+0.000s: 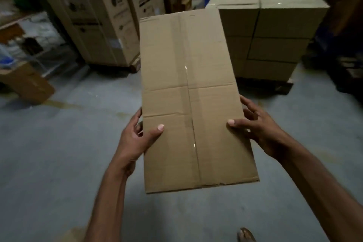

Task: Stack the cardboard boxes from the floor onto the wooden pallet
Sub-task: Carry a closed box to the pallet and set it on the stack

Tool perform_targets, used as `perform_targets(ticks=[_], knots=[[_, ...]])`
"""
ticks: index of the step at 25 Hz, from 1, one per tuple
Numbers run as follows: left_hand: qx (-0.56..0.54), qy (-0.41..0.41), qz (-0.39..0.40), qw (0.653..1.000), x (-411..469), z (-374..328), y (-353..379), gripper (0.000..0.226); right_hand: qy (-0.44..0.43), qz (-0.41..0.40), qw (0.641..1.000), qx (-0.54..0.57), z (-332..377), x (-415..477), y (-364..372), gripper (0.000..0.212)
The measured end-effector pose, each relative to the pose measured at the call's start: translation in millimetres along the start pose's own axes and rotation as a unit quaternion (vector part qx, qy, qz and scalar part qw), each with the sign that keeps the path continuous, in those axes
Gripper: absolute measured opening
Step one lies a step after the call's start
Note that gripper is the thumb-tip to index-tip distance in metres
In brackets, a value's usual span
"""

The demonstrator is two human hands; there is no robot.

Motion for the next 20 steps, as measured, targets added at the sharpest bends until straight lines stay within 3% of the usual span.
perform_targets(ticks=[6, 11, 16, 20], knots=[[0.023, 0.037, 0.121, 0.992, 20.4, -16.0, 170.7, 0.074, -0.028, -0.119, 0.991, 0.046, -14.3, -54.1, -140.8, 0.094], [0.035, 0.032, 0.184, 0.982, 39.2, -10.1, 320.5, 0.061, -0.059, -0.181, 0.981, 0.043, -13.0, -81.4, -273.6, 0.083], [0.019, 0.025, 0.237, 0.971, 85.7, -13.8, 454.0, 0.076, -0.082, -0.232, 0.969, 0.026, 4.5, -89.9, -408.2, 0.089], [0.021, -0.002, 0.265, 0.964, 125.2, -14.4, 543.5, 0.082, -0.081, -0.262, 0.961, 0.022, 18.3, -84.8, -488.7, 0.081]])
Point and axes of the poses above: each hand's wrist, its own x-axis towards the middle knuckle, its own y-axis out of the palm, z = x × y, the point moved 7 cm from there along x, towards the middle knuckle, and after that the axes turned 5 degrees about -x, right-handed, at the moved point
